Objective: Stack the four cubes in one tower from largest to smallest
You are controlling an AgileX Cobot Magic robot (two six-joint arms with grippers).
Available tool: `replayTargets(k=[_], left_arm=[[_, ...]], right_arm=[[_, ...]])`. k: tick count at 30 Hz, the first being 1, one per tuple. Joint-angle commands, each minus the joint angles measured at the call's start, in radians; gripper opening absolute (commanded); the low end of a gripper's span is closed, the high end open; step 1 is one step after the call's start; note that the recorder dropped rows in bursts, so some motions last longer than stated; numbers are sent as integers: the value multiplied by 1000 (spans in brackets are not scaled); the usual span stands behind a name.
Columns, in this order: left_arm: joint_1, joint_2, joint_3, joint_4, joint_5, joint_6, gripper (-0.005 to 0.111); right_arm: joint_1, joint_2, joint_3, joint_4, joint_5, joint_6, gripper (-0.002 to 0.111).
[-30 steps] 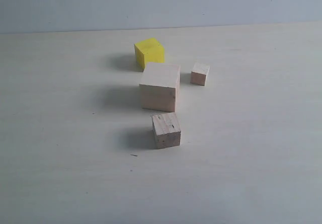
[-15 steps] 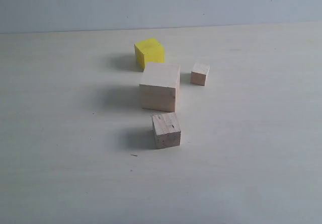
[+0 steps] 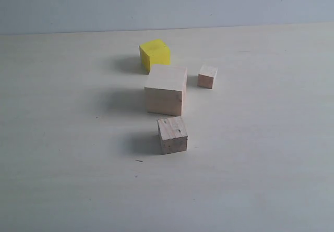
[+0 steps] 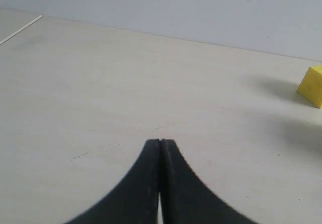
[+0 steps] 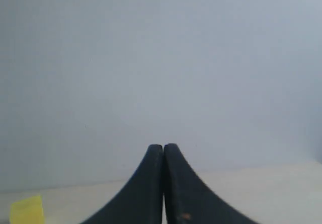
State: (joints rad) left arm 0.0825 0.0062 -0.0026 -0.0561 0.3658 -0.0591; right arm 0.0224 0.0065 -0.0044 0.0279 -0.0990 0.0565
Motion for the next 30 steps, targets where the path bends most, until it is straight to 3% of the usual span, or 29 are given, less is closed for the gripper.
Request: replayTargets(k=[1, 9, 12, 23, 30], left_arm=[[-7, -6, 3, 1, -6, 0, 0], [-7, -6, 3, 1, -6, 0, 0], [-7, -6, 3, 1, -6, 0, 0], [-7, -6, 3, 1, -6, 0, 0], [-7, -6, 3, 1, -6, 0, 0]], right_arm=[[-7, -7, 4, 2, -65, -4, 0], [-7, -7, 4, 18, -143, -4, 0], [-7, -7, 4, 21, -155, 105, 0], [-4, 115, -326, -94, 126, 117, 0], [133, 395, -571, -68, 445, 2, 0]])
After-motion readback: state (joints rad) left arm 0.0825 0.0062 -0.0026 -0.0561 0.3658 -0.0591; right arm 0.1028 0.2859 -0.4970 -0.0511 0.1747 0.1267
